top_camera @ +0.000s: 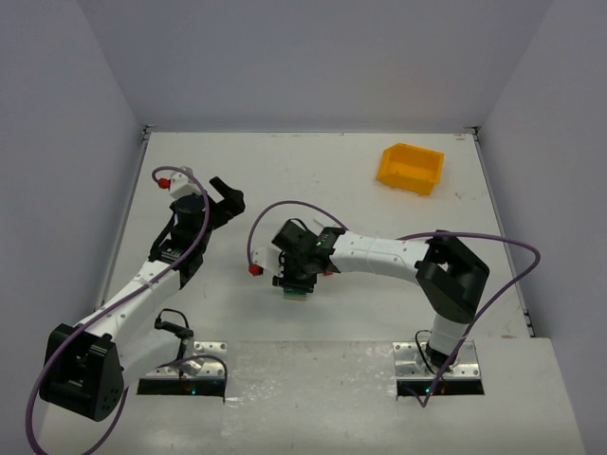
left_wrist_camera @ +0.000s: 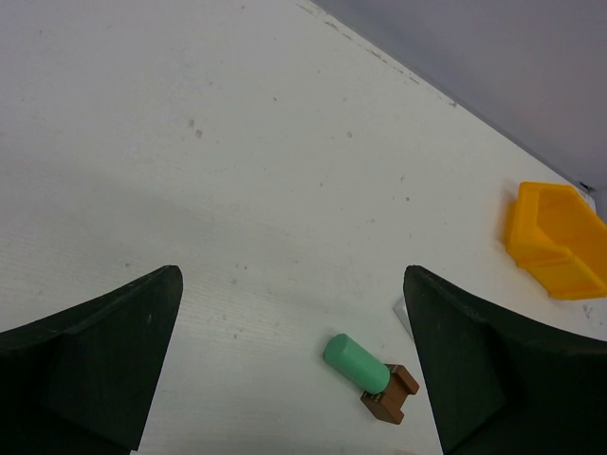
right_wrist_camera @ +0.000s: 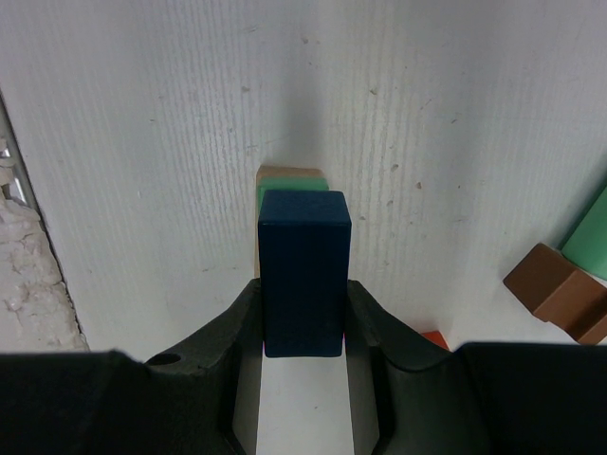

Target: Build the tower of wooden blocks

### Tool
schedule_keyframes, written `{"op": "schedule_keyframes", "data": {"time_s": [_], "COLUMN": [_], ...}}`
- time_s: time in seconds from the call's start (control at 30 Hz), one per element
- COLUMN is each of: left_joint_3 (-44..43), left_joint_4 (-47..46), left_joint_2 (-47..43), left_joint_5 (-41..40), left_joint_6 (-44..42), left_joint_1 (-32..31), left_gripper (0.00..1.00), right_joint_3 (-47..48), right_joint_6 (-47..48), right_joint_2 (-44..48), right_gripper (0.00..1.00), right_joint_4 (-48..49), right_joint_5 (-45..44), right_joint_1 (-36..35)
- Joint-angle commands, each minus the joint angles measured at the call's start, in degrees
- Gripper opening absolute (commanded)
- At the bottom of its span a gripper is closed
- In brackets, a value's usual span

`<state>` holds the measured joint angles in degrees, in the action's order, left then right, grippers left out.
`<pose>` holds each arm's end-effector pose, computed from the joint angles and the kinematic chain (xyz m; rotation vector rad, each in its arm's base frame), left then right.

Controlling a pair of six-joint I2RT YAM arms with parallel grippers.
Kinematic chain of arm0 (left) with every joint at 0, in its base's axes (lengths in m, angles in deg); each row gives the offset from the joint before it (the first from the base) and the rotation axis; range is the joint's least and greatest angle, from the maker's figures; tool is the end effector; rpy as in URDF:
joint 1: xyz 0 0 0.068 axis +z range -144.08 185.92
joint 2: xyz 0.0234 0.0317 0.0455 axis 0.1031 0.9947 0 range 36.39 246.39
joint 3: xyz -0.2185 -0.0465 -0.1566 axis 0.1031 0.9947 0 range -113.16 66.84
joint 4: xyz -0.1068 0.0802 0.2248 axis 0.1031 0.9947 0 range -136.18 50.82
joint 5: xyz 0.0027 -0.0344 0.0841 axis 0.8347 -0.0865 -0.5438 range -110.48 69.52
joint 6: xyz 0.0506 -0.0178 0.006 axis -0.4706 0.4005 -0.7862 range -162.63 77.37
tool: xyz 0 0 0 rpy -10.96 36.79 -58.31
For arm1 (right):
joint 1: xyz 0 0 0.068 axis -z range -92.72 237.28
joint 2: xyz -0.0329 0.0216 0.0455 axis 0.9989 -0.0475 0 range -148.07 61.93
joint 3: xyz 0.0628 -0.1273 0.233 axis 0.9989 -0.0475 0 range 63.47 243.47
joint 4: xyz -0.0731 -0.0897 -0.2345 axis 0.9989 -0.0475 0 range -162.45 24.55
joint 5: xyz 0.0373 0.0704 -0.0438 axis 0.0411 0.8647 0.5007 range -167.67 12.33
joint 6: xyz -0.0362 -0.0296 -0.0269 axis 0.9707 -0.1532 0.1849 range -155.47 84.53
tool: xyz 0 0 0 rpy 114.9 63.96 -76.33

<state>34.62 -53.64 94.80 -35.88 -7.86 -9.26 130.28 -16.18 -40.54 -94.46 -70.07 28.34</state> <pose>0.2251 -0.0513 0.2493 -0.5023 1.8320 -0.3404 0.1807 0.3089 0.1783 -1.7636 2.1041 0.3807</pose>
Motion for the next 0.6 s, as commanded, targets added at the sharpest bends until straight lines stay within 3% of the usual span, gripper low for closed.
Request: {"op": "schedule_keyframes", "data": {"time_s": [0.0,0.57], "left_joint_3": [-1.0,-1.2], "left_joint_4": [-2.1,-2.3], "left_joint_2": [-0.6,-0.7], "left_joint_5": [0.6,1.3], "left_joint_6": [-0.4,-0.3], "left_joint_1": [0.0,0.0], "left_gripper": [1.00,1.00], "right_joint_3": [1.5,2.2], "right_joint_6": [-0.5,-0.4], "right_joint_2": [-0.1,-0.6], "right_gripper": [0.20,0.26], "right_joint_4": [1.0,0.4], "right_joint_5": [-0.1,0.4], "right_joint_1": [-0.3,-0.3]}}
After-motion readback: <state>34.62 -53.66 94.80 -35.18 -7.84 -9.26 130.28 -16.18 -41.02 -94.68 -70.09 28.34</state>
